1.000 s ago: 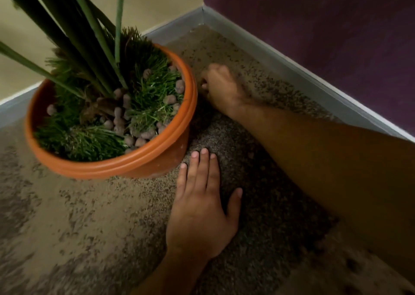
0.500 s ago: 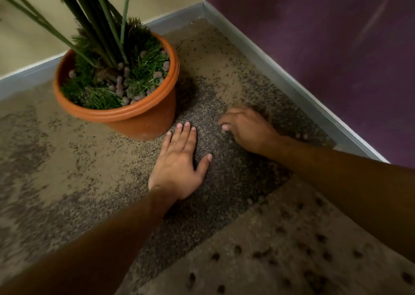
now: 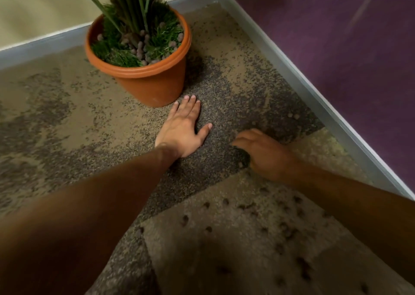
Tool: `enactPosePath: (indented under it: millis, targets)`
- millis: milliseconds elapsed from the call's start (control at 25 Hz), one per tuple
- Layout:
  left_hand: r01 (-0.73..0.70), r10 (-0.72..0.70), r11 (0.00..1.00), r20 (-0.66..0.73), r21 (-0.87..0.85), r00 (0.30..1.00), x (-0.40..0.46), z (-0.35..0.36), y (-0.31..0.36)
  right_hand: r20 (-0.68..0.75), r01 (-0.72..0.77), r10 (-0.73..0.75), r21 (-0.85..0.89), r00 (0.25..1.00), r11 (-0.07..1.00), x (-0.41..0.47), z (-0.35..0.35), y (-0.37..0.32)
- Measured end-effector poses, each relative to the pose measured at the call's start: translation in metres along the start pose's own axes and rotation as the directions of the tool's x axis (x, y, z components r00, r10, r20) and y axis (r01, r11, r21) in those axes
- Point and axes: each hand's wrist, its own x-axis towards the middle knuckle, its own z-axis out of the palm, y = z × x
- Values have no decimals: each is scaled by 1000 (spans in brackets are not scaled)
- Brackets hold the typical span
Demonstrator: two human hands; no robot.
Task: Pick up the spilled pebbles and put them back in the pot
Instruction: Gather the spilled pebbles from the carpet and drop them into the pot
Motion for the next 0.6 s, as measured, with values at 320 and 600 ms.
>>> enactPosePath:
  millis: [320, 600]
  targets:
    - [-77, 77, 997, -31, 9, 997, 0, 4, -3, -410, -393, 444, 205, 797, 896, -35, -17, 58]
    - [-78, 79, 997, -39, 26, 996, 3, 7, -6, -261, -446, 488, 205, 833, 871, -51, 9, 68]
